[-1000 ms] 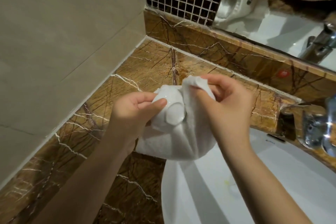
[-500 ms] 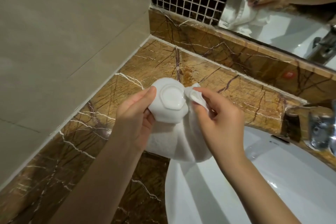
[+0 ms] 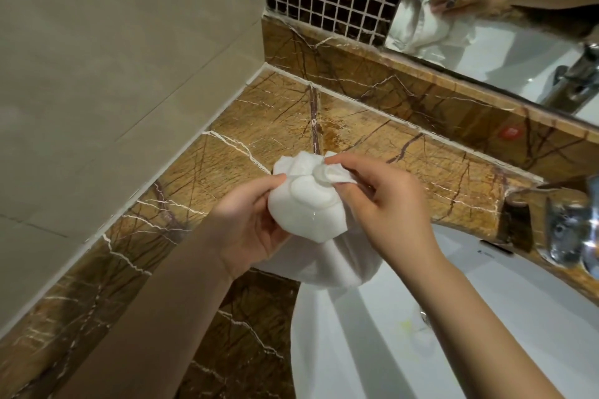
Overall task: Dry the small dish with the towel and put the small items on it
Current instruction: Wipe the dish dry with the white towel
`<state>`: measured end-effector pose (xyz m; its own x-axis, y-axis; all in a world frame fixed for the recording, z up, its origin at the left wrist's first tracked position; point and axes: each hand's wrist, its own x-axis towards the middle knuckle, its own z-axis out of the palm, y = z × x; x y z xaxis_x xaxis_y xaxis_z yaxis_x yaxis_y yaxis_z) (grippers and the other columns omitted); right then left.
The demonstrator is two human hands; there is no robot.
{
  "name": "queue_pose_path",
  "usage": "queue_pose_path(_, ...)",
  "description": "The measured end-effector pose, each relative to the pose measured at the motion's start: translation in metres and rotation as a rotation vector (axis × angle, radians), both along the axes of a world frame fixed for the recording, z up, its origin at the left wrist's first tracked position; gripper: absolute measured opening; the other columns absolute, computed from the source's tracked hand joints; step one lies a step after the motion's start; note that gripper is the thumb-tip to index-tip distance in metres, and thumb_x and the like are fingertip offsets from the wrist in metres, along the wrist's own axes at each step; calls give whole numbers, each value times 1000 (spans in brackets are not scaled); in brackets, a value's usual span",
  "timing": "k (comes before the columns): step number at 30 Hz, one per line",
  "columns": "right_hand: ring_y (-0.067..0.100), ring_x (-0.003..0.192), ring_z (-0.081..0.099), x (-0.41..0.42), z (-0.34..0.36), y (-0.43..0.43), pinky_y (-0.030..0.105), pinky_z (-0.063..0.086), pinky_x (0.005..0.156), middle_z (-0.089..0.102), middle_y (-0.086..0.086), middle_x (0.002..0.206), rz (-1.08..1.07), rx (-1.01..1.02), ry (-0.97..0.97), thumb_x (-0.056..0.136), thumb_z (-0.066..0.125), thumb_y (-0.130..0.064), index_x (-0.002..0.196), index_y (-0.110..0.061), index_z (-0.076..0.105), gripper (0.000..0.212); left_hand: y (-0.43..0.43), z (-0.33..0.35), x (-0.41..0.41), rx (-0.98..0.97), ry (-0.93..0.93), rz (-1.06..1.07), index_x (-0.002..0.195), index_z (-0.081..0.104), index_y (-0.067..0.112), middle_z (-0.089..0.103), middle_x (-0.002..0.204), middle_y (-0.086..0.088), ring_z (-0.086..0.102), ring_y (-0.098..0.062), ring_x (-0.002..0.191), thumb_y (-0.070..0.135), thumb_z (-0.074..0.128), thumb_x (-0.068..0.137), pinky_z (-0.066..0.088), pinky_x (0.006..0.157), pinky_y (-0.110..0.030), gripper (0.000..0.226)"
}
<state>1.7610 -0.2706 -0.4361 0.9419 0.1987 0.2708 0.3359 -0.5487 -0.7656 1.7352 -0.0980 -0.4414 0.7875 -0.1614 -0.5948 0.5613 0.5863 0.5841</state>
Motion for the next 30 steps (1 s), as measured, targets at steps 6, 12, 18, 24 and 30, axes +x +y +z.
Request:
queue_pose_path(6,9,87,65,-3,-1,-2,35,52,74,73,-13,98,-49,25,-3,84,61,-15,102,-28,71,25,-9,3,-2,-38,10,158,109,61,1,71,69,-5,68,-11,57,21,48,95,53,44,-18,28)
queue_pose_path(12,9,86,65,-11,-2,2,33,49,71,74,-8,97,-166,54,-62,86,61,-13,104,-26,70,24,-24,7,1,-74,-82,315,110,61,1,75,97,-14,73,-20,80,25,41,99,57,56,-25,34)
queue_pose_path(18,22,71,67,-25,-6,14,37,50,57,75,-2,86,-251,-53,-143,84,60,-12,107,-27,68,28,-41,9,4,-86,-127,377,130,46,-2,62,121,-26,64,-34,108,26,40,99,48,98,-46,42)
queue_pose_path(24,16,77,67,-16,-7,1,33,50,64,76,-3,95,-209,-12,-101,84,61,-11,108,-24,70,28,-18,10,-1,-49,-114,98,119,57,-6,63,115,-23,66,-30,94,13,53,77,57,75,-32,46)
queue_pose_path(30,12,89,67,-6,1,-5,28,50,73,73,-9,106,-41,-68,-18,86,61,-14,109,-27,70,28,-1,11,6,1,-15,2,118,60,3,72,105,-18,72,-31,88,34,45,93,60,63,-39,43)
